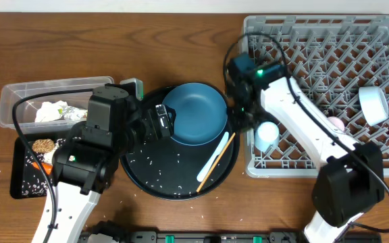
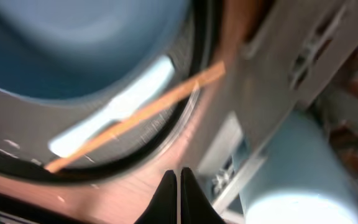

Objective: Sort waste into correct bins and load items into the dishwasher rack
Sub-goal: 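Grasp the right edge of the blue plate with the right gripper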

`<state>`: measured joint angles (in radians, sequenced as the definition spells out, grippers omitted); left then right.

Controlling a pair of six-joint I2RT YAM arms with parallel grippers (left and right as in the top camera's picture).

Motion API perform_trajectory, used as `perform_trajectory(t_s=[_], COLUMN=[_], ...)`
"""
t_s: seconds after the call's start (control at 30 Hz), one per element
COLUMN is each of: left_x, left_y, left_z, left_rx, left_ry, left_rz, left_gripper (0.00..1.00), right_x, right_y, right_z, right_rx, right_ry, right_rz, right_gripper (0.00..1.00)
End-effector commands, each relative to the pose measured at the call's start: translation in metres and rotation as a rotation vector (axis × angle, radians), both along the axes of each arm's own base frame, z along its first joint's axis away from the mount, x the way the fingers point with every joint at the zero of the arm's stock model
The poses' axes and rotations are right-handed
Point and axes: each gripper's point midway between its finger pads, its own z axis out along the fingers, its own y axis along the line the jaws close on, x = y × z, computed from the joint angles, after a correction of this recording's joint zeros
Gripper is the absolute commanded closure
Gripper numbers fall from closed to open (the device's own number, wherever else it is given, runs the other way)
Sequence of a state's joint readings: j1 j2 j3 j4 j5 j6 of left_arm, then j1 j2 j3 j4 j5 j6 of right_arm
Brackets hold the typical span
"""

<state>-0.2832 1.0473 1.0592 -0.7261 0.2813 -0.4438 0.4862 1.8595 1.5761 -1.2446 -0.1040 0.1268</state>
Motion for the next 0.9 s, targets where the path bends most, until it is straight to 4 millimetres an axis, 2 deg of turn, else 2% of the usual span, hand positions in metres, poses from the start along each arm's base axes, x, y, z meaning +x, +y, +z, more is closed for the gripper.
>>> perform_trajectory(t_s=[0.0,0.07,0.23,0.37,0.5,0.87], left_x=[0.002,0.002,0.002,0.002,0.002,0.002], left_y=[0.002,0.002,0.002,0.002,0.002,0.002], left_z=[0.004,0.004,0.004,0.004,0.004,0.004], left_rx=[0.013,0.013,0.013,0.013,0.013,0.013], left_ry=[-0.019,-0.019,-0.019,-0.019,-0.019,-0.019], left_rz=[-0.001,-0.001,-0.001,-0.001,-0.001,-0.001], left_gripper=[0.02,0.02,0.02,0.02,0.02,0.02], right_x=[0.026,0.039,0.060,0.070,0.080,0.094], right_y=[0.015,0.022,0.035,0.040,0.043,0.053], right_z=[0.026,0.032,0.030,0.021,0.009,-0.024], right_rx=[0.090,0.120,0.167,0.190,0.203,0.237], right_ry=[-0.092,-0.149,-0.237,-0.279,-0.331,-0.441], right_rz=[-0.022,-0.022,-0.017,-0.024,-0.026,0.042], right_gripper=[0.94,0.88,0.84,0.84,0.73,0.69])
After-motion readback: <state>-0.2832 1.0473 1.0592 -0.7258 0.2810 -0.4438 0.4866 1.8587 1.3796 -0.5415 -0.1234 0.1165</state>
